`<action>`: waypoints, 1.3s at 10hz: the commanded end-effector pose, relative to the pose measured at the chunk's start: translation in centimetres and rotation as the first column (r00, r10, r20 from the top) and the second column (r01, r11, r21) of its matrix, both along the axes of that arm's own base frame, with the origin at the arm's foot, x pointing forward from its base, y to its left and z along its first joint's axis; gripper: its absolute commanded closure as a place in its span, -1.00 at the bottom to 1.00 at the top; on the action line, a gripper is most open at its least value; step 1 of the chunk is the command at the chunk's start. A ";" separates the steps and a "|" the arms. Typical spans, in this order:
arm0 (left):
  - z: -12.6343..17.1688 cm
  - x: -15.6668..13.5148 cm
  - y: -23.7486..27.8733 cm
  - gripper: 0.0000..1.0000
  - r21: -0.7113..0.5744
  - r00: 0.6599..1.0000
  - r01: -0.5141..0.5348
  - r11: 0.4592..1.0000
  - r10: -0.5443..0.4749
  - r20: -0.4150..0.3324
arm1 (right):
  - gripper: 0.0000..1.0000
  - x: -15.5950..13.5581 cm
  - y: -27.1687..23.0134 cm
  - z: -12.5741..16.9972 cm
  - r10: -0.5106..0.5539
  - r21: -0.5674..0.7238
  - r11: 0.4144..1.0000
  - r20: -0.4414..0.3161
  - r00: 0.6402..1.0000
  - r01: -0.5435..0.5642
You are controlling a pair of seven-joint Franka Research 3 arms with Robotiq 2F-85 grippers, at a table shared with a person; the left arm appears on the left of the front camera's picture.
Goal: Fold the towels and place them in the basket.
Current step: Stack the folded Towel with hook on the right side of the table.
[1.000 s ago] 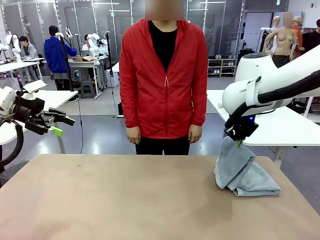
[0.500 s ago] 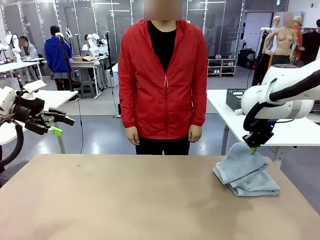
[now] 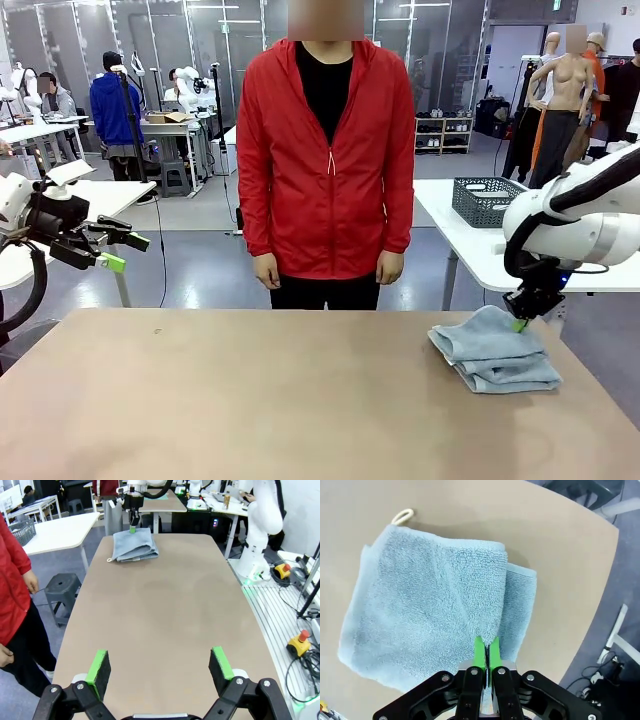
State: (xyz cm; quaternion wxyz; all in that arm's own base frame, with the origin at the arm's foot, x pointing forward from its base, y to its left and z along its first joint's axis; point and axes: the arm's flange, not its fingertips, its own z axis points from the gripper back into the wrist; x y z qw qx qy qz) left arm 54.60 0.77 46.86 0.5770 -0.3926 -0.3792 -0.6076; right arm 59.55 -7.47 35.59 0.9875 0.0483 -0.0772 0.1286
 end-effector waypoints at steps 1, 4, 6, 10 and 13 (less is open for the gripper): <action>0.2 -0.2 0.0 -1.00 -0.004 1.000 -0.002 1.000 0.002 0.002 | 0.92 0.5 -1.6 -0.4 0.049 0.037 0.998 0.031 0.998 -0.050; 0.2 -0.2 0.0 -1.00 -0.004 1.000 -0.002 1.000 0.002 0.002 | 0.92 1.1 -2.0 -1.6 0.071 0.046 0.996 0.039 0.997 -0.072; 0.2 -0.2 0.0 -1.00 -0.004 1.000 -0.002 1.000 0.002 0.002 | 0.52 1.1 -2.1 -1.7 0.065 0.046 0.997 0.027 0.997 -0.066; 0.2 -0.2 0.0 -1.00 -0.004 1.000 -0.002 1.000 0.002 0.002 | 0.07 0.1 -2.0 1.4 0.089 0.028 0.996 0.003 0.996 -0.089; 0.2 -0.2 0.0 -1.00 -0.004 1.000 -0.002 1.000 0.002 0.002 | -0.33 -4.6 -1.7 13.0 0.051 0.024 0.998 0.014 0.999 -0.051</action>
